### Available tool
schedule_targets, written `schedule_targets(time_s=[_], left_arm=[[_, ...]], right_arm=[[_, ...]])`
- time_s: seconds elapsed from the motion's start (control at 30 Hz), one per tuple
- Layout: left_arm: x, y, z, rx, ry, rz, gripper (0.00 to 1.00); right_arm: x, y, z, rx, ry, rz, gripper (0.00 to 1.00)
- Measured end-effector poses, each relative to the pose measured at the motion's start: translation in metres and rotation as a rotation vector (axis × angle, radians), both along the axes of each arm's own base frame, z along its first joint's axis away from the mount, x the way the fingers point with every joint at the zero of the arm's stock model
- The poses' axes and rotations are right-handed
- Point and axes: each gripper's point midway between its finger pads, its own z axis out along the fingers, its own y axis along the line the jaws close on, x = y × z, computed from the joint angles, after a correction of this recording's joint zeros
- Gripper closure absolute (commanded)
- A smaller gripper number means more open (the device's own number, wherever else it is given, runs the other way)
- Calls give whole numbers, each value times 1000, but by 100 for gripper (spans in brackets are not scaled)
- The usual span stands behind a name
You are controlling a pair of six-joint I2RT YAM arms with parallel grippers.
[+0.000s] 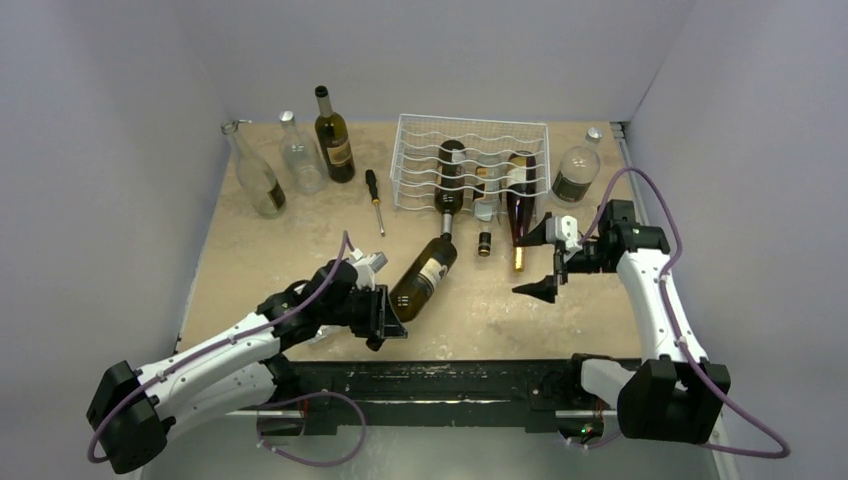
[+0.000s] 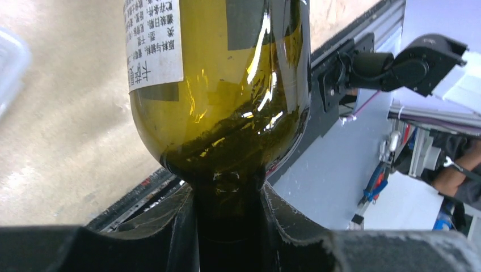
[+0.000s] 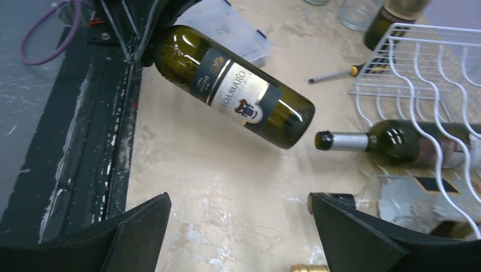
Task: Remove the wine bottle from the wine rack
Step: Pick up the wine bottle from the wine rack.
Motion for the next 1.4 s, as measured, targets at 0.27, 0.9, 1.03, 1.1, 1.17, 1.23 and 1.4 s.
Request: schedule_targets(time_s=[0.27,0.9,1.03,1.1,1.17,1.23,1.4], left_arm=[[-22,-18,12,-16,11,-114,100],[-42,-68,7,-41,97,-247,100],[-40,-76,4,-42,116,-244,100],[-39,-81,3,-44,122,-244,100],[-38,-85,3,-47,129,-245,100],[-38,-88,2,-52,138,-246,100],[-38,-95,3,-65,145,-254,100]], right_arm=[[-26,12,-7,-48,-75,144,1],[-27,34,-12,-297,-363,277,1],[-32,43,-26,-344,-370,331,1],[-34,49,-33,-375,-378,358,1],[-38,56,-42,-402,-379,387,1],[-44,65,-52,-430,-384,427,1],[-54,76,-80,-501,-364,482,1]])
